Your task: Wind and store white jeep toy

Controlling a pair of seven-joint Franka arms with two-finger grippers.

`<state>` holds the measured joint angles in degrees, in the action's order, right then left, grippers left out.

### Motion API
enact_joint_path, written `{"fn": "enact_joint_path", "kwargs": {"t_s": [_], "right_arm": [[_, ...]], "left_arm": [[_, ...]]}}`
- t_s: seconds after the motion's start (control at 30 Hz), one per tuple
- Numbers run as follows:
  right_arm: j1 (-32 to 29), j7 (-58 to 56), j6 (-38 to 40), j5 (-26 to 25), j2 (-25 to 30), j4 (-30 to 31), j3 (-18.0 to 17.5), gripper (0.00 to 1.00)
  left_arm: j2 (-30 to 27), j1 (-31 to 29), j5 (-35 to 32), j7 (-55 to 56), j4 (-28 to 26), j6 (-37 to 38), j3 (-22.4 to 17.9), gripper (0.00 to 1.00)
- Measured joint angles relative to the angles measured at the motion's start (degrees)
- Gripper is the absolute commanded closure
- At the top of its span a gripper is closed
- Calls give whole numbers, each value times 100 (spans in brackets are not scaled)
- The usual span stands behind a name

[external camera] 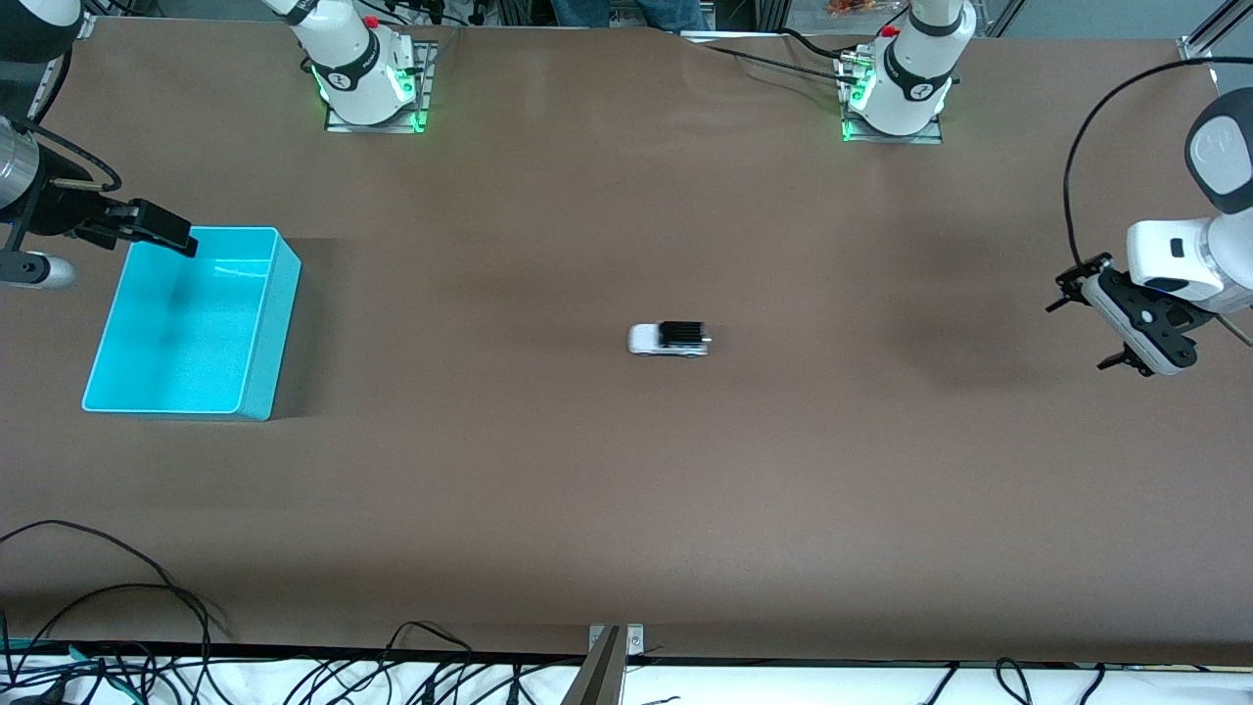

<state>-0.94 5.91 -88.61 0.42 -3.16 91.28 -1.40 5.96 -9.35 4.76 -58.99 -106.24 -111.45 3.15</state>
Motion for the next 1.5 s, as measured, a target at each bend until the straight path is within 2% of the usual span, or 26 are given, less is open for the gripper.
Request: {"fn": "enact_joint_path", "kwargs": {"t_s": [0.3,0.63,0.9,1.23,1.37,1.5], "right_arm": [[0,-8,64,0,0,0,0,0],[1,-10,305,0,0,0,0,0],[6,-10,413,0,0,0,0,0],[19,-144,608,0,-1,0,-10,0],[40,-677,669,1,-15,2,-47,0],[48,-1703,666,1,-82,9,-64,0]], "left_arm": [[-56,154,0,1522,573,924,396,0],[-58,488,-92,2779,1133,1681,439,0],[-73,914,-402,3635,1586,1877,439,0],[-145,1028,-425,3758,2068,2218,131,0],[-276,1031,-425,3766,2101,2333,-12,0],[-378,1090,-425,3880,2058,2405,-157,0]]}}
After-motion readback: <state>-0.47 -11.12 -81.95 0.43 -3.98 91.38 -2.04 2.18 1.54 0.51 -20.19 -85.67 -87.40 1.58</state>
